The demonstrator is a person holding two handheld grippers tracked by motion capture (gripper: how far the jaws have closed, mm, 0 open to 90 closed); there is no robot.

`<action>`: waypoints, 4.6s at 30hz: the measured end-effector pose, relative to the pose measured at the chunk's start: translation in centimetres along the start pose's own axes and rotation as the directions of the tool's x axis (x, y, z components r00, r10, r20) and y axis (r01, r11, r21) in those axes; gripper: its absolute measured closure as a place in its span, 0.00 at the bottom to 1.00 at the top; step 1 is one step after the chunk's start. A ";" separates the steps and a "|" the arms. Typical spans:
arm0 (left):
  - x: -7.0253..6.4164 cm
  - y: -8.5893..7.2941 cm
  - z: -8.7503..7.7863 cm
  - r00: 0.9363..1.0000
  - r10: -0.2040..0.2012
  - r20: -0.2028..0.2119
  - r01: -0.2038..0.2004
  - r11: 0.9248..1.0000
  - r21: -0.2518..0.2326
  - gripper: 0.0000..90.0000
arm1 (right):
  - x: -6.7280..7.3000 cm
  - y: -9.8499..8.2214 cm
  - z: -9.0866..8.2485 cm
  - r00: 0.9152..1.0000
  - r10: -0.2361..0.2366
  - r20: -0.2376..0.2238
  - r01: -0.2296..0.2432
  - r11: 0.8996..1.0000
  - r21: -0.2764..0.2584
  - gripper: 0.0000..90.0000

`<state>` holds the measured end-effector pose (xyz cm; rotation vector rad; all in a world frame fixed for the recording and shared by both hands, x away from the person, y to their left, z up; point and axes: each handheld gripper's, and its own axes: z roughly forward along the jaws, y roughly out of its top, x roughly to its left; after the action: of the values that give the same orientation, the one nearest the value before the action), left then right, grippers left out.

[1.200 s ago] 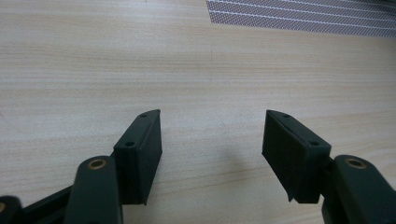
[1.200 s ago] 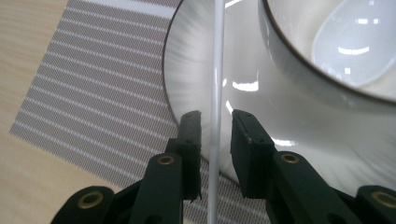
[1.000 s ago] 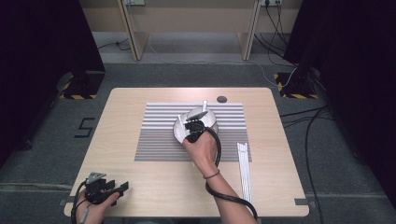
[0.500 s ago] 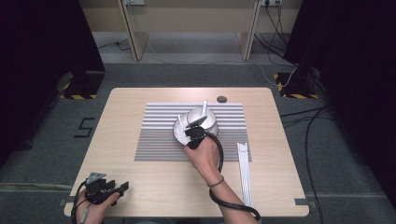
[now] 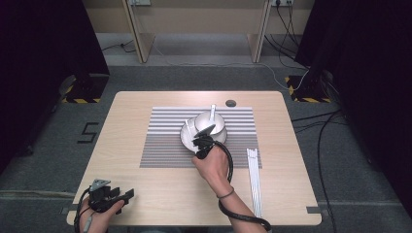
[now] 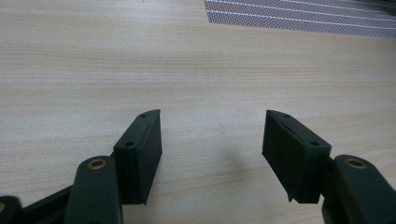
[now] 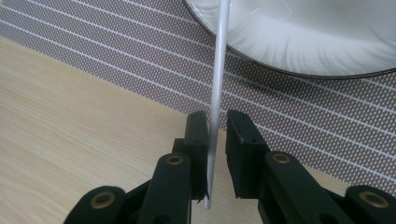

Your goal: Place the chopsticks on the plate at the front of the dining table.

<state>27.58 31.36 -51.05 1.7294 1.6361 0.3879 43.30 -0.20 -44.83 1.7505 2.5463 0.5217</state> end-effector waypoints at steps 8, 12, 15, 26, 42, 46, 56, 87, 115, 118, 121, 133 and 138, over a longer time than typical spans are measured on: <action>0.0 0.0 0.0 1.000 -0.001 0.003 0.001 1.000 0.003 0.42 | 0.0 0.0 0.2 1.000 0.020 0.000 -0.020 1.000 0.019 0.94; 0.0 0.0 0.0 1.000 0.000 0.003 0.000 1.000 0.003 0.42 | 0.0 0.1 0.2 0.999 0.042 0.003 -0.042 0.999 0.012 0.96; 0.0 0.0 0.0 1.000 0.000 0.003 0.000 1.000 0.003 0.42 | -0.1 0.1 0.3 0.998 0.057 0.002 -0.057 0.998 0.007 0.96; 0.0 0.0 0.0 1.000 0.001 0.004 -0.001 1.000 0.004 0.42 | -0.1 0.5 0.5 0.993 0.116 -0.010 -0.116 0.993 -0.019 0.96; 0.0 0.0 0.0 1.000 0.002 0.004 -0.002 1.000 0.004 0.42 | -0.1 0.4 0.1 0.993 0.102 -0.053 -0.105 0.992 -0.072 0.88; 0.0 0.0 0.0 1.000 0.002 0.002 -0.002 1.000 0.002 0.42 | -0.5 0.3 -1.0 0.993 0.101 -0.059 -0.106 0.989 -0.100 0.88; -0.1 0.0 0.0 1.000 0.002 0.004 -0.002 1.000 0.002 0.42 | -1.9 0.2 -0.3 0.995 0.103 0.011 -0.103 0.995 -0.013 0.91; -0.1 0.0 0.0 1.000 0.002 0.006 -0.002 1.000 0.002 0.42 | 2.0 1.3 1.3 0.996 0.048 -0.070 -0.049 0.999 -0.012 0.89; -0.2 0.0 0.1 1.000 0.005 0.003 -0.005 1.000 0.002 0.42 | -1.2 0.5 -1.3 0.995 0.084 -0.049 -0.086 0.995 -0.042 0.84; -0.2 0.0 0.0 1.000 0.005 0.003 -0.005 1.000 0.003 0.42 | -2.7 0.0 -2.3 0.994 0.103 -0.033 -0.105 0.993 -0.052 0.84; -0.2 0.0 0.0 1.000 0.002 0.003 -0.002 1.000 0.002 0.42 | -3.8 -0.4 -3.0 0.993 0.118 -0.025 -0.119 0.991 -0.058 0.84; -0.2 0.0 0.0 1.000 0.007 0.001 -0.007 1.000 0.004 0.42 | -7.7 -2.6 -4.7 0.984 0.176 0.014 -0.175 0.983 -0.063 0.84; -0.2 0.0 0.0 1.000 0.005 0.003 -0.005 1.000 0.005 0.42 | -9.2 -3.6 -5.1 0.980 0.198 0.030 -0.196 0.979 -0.061 0.84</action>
<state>27.53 31.20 -51.03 1.7375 1.6321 0.3842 42.53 -11.10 -42.63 1.9850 2.3231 0.5571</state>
